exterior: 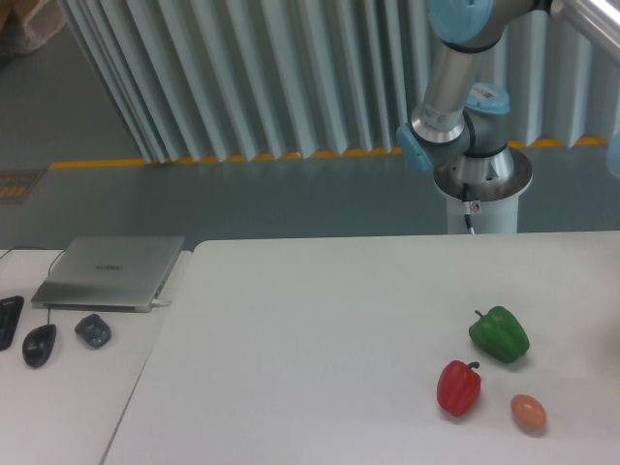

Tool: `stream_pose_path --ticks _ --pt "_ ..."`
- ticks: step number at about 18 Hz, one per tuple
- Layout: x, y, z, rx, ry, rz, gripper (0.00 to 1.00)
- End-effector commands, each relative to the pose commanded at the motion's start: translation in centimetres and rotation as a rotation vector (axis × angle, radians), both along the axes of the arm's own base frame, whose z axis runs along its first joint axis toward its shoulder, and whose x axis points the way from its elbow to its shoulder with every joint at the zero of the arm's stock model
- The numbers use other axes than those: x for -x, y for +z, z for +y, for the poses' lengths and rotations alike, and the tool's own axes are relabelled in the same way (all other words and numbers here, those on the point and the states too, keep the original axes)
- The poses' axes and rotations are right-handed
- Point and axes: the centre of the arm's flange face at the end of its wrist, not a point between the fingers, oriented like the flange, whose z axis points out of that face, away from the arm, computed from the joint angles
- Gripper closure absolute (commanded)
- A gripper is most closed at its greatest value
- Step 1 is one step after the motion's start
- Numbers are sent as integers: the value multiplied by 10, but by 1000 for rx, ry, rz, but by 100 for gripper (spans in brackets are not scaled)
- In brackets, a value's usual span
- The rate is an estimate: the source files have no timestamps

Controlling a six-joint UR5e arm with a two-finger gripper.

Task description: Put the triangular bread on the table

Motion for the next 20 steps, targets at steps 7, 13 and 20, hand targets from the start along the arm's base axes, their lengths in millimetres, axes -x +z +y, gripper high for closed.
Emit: stream_pose_path --ticks 7,13,20 --pt "7 -21 6 8 -2 -26 0" --pt "10 -39 8 19 -4 -50 0" --pt "11 -47 10 22 2 -60 0"
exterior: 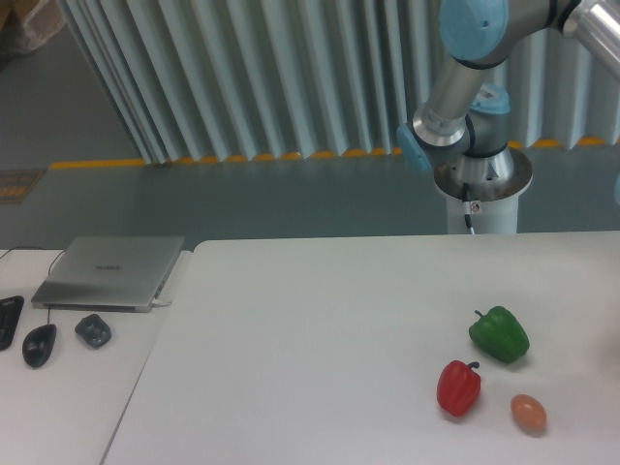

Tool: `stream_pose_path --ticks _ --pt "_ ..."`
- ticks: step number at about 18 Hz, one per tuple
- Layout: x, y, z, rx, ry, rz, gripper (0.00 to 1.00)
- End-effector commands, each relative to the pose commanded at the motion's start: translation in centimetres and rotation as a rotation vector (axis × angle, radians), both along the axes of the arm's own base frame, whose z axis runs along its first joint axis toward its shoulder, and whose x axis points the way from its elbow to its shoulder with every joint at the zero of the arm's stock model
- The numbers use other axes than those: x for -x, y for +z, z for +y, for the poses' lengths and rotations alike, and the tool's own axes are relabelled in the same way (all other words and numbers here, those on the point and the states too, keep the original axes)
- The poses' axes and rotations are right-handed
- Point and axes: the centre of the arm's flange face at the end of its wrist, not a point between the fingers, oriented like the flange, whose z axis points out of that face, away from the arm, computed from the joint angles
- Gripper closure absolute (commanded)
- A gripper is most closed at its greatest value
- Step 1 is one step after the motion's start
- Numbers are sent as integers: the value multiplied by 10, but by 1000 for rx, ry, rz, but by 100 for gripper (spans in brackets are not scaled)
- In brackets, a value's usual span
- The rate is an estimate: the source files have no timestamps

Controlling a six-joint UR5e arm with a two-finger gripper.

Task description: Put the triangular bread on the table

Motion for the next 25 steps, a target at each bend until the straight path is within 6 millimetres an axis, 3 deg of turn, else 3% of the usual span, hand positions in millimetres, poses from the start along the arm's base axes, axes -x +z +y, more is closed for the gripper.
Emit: stream_pose_path --ticks 16,17,18,19,21,22,25 --pt "4 -22 3 14 -11 -28 0" --pt "4 -22 3 15 -9 -27 3" --pt "5 -22 3 14 -4 -26 24" --pt "5 -22 3 17 -1 -26 33" --pt "5 -20 3 16 -2 -23 39" --pt "5 -20 3 17 1 -24 50" --pt "8 -10 0 9 2 -15 52"
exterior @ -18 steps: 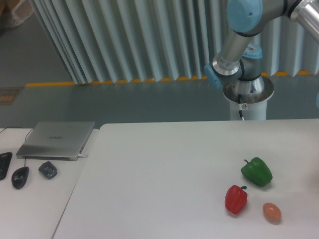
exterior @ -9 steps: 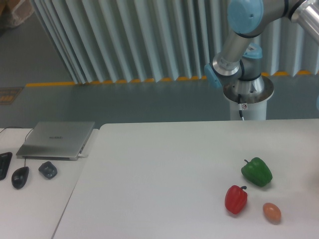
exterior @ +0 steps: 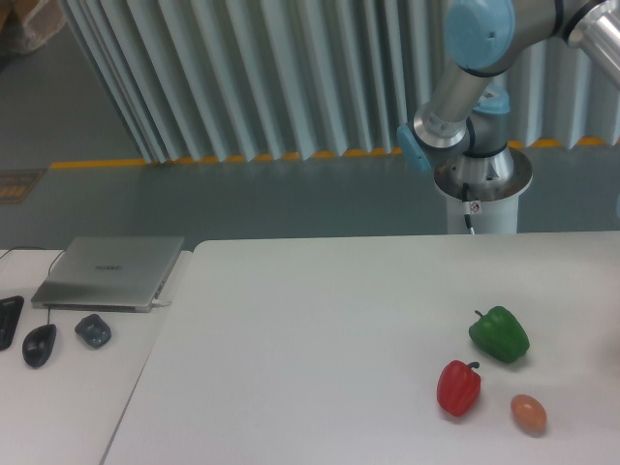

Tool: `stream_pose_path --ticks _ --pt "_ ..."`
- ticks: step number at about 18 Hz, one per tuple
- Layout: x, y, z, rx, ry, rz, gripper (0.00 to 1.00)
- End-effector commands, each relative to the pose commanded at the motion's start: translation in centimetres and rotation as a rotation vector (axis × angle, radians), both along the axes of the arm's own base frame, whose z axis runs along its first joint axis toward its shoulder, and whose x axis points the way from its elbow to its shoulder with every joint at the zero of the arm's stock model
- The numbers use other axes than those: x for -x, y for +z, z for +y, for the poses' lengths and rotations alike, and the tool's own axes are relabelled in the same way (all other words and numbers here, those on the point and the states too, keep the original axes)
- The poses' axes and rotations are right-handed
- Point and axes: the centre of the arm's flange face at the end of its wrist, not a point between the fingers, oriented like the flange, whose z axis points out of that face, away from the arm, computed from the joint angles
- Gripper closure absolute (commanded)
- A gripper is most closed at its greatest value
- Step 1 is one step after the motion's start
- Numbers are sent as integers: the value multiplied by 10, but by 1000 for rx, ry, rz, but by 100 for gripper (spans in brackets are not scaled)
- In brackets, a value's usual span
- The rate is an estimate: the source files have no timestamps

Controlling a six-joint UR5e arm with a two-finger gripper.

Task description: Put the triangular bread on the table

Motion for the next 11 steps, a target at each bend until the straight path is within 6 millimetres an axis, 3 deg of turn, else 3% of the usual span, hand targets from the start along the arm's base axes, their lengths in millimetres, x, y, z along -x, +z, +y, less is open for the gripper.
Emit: stream_pose_path --ticks 4,11 --pt "-4 11 -1 20 1 -31 60" --pt "-18 59 -14 12 9 -84 60"
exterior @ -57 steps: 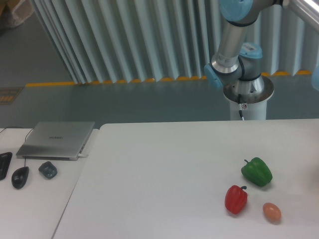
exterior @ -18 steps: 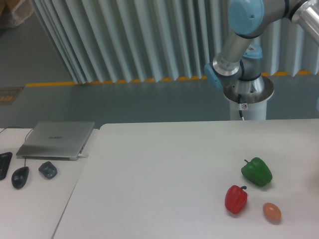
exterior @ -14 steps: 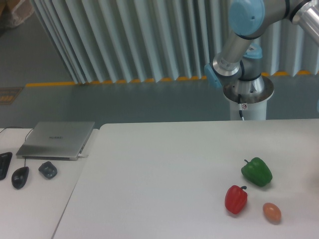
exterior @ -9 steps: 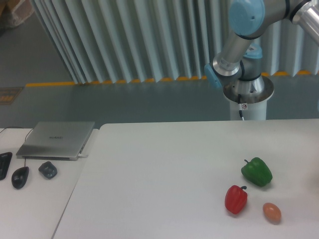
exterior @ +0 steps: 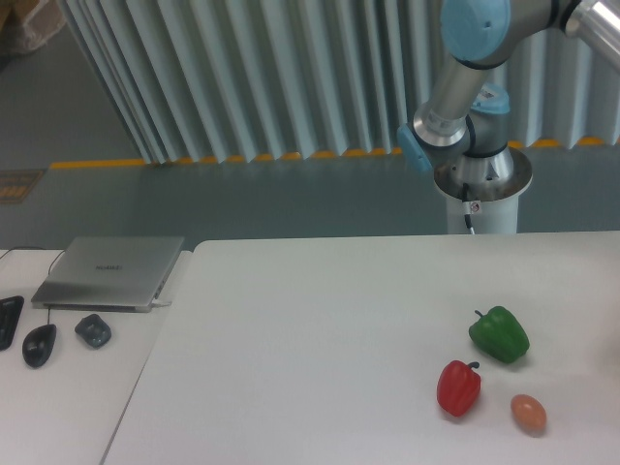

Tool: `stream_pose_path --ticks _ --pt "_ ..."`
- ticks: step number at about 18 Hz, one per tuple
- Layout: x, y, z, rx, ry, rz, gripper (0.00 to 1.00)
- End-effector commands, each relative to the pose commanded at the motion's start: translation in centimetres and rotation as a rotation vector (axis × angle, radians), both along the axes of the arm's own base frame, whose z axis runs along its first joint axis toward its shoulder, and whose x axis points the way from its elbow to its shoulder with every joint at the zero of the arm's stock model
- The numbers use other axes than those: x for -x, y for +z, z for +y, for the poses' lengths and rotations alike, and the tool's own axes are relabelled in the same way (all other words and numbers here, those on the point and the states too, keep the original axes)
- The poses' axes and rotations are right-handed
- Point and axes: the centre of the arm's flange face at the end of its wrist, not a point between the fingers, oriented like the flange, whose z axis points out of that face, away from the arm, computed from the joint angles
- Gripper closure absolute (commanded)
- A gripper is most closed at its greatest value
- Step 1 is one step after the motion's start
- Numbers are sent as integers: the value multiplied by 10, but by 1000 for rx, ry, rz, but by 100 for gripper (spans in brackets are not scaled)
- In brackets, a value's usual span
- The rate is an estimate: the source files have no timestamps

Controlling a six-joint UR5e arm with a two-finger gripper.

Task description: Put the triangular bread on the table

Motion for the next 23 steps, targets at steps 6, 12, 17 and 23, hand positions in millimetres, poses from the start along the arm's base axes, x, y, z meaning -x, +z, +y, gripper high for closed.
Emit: stream_pose_path --ticks 6,12,17,23 --pt "-21 43 2 -104 86 -73 60" --pt "-61 61 31 -90 115 -105 60" --pt "-103 62 86 -150 249 -100 60" --pt "-185 17 140 -84 182 -168 60"
